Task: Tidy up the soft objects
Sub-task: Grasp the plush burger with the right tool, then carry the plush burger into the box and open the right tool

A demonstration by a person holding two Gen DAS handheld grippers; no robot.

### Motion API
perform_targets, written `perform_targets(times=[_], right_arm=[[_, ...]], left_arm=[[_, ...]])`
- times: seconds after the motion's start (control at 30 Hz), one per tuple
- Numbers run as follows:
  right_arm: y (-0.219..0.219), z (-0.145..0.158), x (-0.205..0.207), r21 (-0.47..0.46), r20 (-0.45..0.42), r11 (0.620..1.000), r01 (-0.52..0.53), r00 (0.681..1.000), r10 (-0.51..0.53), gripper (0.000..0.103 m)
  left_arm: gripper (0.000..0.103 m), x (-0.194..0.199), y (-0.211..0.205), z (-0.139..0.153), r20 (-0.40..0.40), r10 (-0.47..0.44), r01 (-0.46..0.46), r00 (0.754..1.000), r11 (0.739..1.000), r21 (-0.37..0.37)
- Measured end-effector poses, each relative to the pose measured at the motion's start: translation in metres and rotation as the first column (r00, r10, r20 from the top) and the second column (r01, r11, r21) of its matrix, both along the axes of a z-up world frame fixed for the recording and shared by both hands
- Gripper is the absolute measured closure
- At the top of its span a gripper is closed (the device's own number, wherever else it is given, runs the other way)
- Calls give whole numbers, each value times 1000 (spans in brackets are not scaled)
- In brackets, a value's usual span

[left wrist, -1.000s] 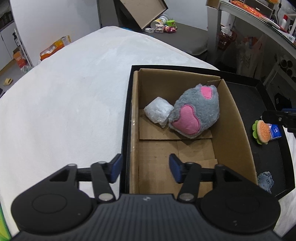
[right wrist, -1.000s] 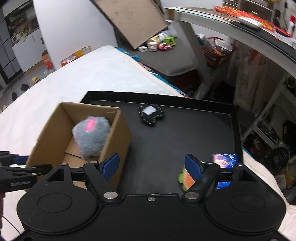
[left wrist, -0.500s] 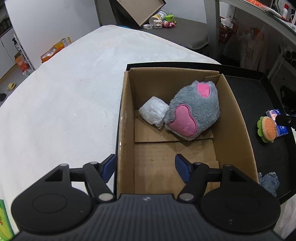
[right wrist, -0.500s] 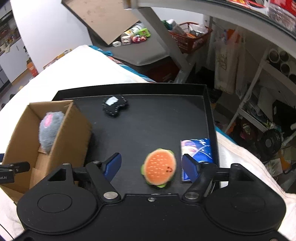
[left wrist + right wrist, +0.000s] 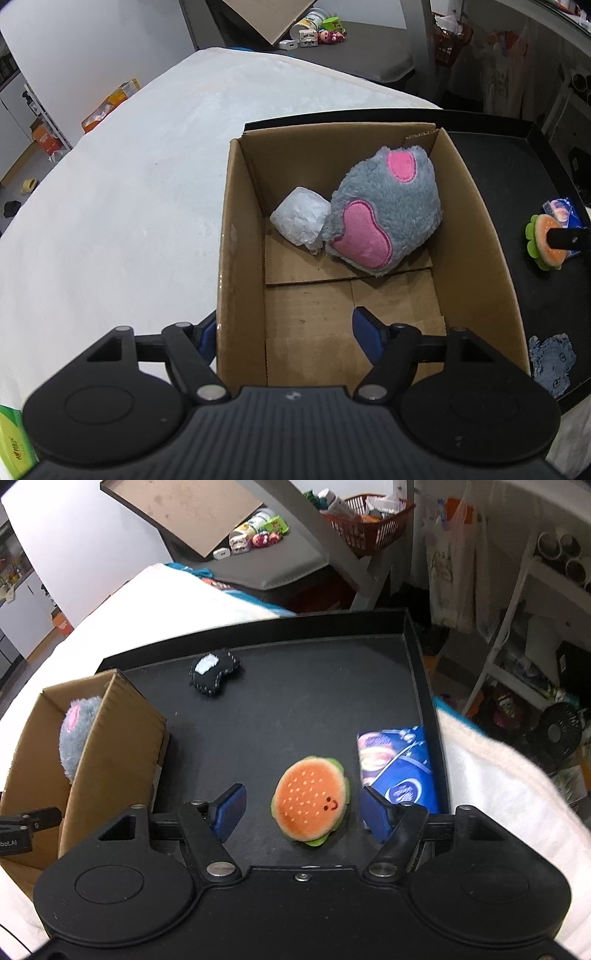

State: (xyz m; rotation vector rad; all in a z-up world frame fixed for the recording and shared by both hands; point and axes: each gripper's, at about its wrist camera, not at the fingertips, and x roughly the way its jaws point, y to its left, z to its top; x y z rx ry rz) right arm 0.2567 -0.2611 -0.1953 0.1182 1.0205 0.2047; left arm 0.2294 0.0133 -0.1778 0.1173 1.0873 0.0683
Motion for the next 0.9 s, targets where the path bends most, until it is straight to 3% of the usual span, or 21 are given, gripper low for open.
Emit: perform_targets(times=[0.23, 0.27, 0.33, 0.4, 0.8, 0.9], right_arm=[[7, -24, 2, 12, -47, 1000, 4, 999, -4, 39], [7, -26, 2, 12, -53, 1000, 8, 999, -7, 43], [8, -29, 4, -2, -62, 1000, 19, 998, -19, 67], [8, -27, 5, 3, -63, 1000, 13, 998, -13, 70], [17, -1, 1, 18, -15, 1000, -8, 1000, 8, 73], [17, 11, 2, 60, -16, 998, 1, 1000, -1, 73]], left_arm=[[30, 2, -1, -3, -17, -1, 2, 1000, 1000, 10], [30, 2, -1, -4, -18, -2, 2, 1000, 1000, 11], [30, 2, -2, -4, -20, -5, 5, 1000, 1000, 14], [30, 2, -2, -4, -22, -4, 4, 1000, 1000, 15], [30, -2, 6, -4, -19, 9, -10, 1000, 1000, -29], [30, -3, 10, -3, -12, 20, -20, 1000, 999, -43]])
